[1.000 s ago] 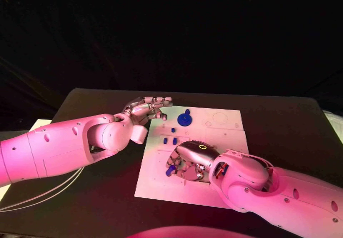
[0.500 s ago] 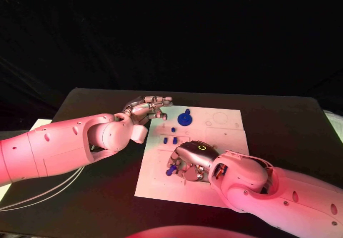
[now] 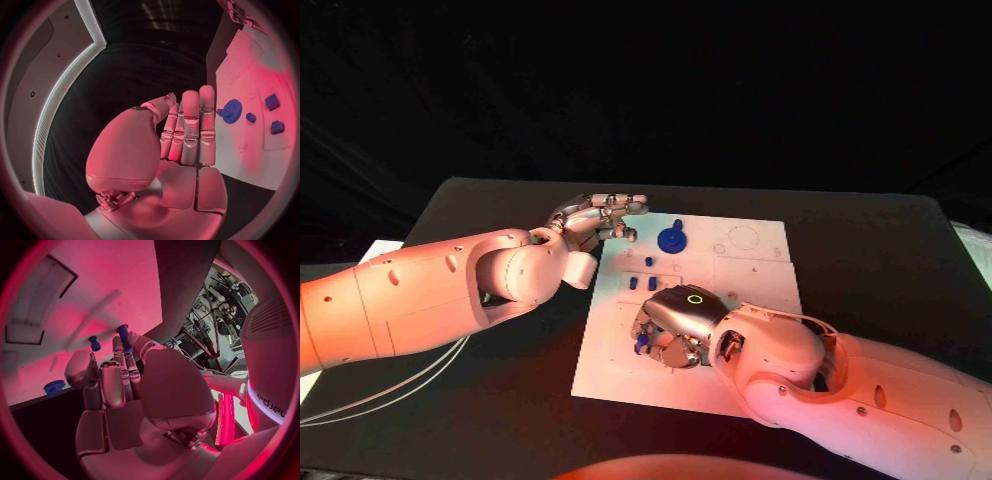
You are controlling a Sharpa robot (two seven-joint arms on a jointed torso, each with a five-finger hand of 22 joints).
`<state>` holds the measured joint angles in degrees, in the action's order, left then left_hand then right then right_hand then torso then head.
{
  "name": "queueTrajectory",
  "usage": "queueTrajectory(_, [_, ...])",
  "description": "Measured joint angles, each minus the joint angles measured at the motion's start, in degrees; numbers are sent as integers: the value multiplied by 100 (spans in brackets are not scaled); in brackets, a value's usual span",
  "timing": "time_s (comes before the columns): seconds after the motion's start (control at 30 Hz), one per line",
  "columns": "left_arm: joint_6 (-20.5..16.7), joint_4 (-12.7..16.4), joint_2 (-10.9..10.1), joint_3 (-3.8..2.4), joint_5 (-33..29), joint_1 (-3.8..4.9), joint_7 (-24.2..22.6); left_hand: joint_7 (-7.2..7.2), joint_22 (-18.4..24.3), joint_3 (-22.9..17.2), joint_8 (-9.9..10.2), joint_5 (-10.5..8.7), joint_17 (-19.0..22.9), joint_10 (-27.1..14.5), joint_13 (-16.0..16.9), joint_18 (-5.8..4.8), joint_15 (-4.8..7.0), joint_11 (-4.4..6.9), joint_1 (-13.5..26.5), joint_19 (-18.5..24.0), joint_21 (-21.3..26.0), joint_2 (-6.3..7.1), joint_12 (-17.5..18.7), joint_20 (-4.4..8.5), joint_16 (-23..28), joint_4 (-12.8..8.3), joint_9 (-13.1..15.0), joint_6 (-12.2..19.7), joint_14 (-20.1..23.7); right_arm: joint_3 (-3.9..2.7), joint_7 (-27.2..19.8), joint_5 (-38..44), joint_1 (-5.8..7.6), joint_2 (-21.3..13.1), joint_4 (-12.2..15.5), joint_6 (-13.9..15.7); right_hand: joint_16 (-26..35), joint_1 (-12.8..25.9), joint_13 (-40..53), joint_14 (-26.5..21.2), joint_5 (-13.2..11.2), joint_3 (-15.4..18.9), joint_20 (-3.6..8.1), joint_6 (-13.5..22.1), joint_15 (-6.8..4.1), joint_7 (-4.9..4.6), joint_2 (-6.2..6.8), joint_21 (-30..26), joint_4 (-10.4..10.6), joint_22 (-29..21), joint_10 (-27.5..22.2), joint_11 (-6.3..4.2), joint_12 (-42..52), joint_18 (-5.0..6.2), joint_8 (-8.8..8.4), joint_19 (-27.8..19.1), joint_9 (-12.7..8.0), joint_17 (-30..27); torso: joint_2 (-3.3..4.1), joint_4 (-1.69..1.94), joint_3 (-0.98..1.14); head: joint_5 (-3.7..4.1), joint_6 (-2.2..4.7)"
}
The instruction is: Assemble the parts on the task board
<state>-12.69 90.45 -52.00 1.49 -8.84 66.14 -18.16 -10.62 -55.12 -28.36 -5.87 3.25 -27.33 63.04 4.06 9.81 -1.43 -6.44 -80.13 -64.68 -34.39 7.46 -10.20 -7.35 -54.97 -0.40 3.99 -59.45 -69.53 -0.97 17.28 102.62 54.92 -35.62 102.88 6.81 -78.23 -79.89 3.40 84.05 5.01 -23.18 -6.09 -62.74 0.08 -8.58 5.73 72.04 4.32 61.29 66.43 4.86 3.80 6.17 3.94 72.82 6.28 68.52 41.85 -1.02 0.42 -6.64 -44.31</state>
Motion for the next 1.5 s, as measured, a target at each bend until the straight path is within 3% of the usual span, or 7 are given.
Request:
queueTrajectory(0.23, [0, 1, -2, 0, 0, 0, 2, 0, 0, 0, 0, 0, 0, 0, 0, 1, -1, 0, 0, 0, 0, 0, 0, 0, 0, 0, 0, 0, -1, 38, 40, 36, -18, 17, -57, -11, 263, 202, 16, -3, -51, 535, -161, 895, 157, -42, 202, -409, 75, -552, -1070, 213, -18, 11, -32, -348, -247, -413, 1, -3, 0, -7, -1])
queueTrajectory(0.7, [5, -5, -16, 0, 1, 0, 8, 0, 0, 0, 0, 0, 0, 0, 0, 0, -7, 0, 0, 0, 0, 0, 0, 0, 0, 0, 0, 0, -7, -23, -116, -54, -27, -481, 293, 856, 301, 124, 40, -3, 31, 1140, -180, 848, 156, -107, 125, -530, 124, -730, -1201, 245, 236, 91, -32, -367, -233, -516, -1, -12, 9, 39, 44])
queueTrajectory(0.93, [10, -2, -39, 0, 1, -1, 12, 0, 0, 0, 0, 0, 0, 0, 0, 0, 10, 0, 0, 0, 0, 0, 0, 0, 0, 0, 0, 0, 10, -123, -232, -668, 77, -1349, 728, 1238, 213, 21, 138, -4, 270, 1244, -117, 576, 151, -147, 20, -411, 193, -518, -426, 146, 676, 90, 46, -230, -202, -349, -8, -14, 2, 177, 92])
queueTrajectory(1.07, [12, 2, -69, 2, 1, -2, 15, 0, -1, 0, 0, 0, 0, -1, 0, 0, 10, 0, 0, 0, 0, 0, 0, 0, 0, 0, 0, 0, 10, -150, -164, -1275, 196, -2089, 1030, 1337, -181, 141, 387, -4, 482, 1347, 18, 336, -72, 19, -44, 78, 394, 161, 554, -67, 1155, 23, 137, 206, -177, 244, -17, -41, -2, 292, 124])
queueTrajectory(1.2, [14, 21, -83, 2, 1, -2, 16, 0, -1, 0, 0, 0, -1, -1, 1, 1, 10, 0, 0, 0, 0, 0, 0, 0, 0, 0, 0, 0, 10, -148, 120, -1701, 231, -2621, 1227, 1375, -379, 469, 856, -11, 858, 1622, 179, 319, -189, 126, 76, 357, 670, 546, 1203, -274, 1681, -46, 193, 405, -177, 544, -34, -85, -7, 390, 154])
queueTrajectory(1.37, [17, 42, -94, 2, 1, -2, 19, 0, -1, 0, 0, 0, -1, -1, 1, -1, 10, 0, 0, 0, 0, 0, 0, 0, 0, 0, 0, 0, 10, -103, 641, -1860, 206, -3007, 1399, 1347, -560, 687, 2480, -11, 1207, 2082, 250, 295, -226, 187, 65, 589, 1129, 877, 1218, -336, 3074, -135, 359, 558, -143, 643, -51, -151, -5, 450, 165])
queueTrajectory(1.5, [21, 46, -91, 1, 1, -1, 21, 0, -1, -1, 0, 0, -1, -1, 1, 0, 9, 0, 0, 0, 0, 0, 0, 0, 0, 0, 0, 0, 9, -81, 1091, -1846, 173, -3113, 1465, 1264, -733, 862, 4706, -2, 1241, 2493, 259, 305, -235, 237, -110, 719, 1203, 1072, 1216, -360, 4976, -136, 538, 629, -57, 642, -65, -188, -4, 473, 158])
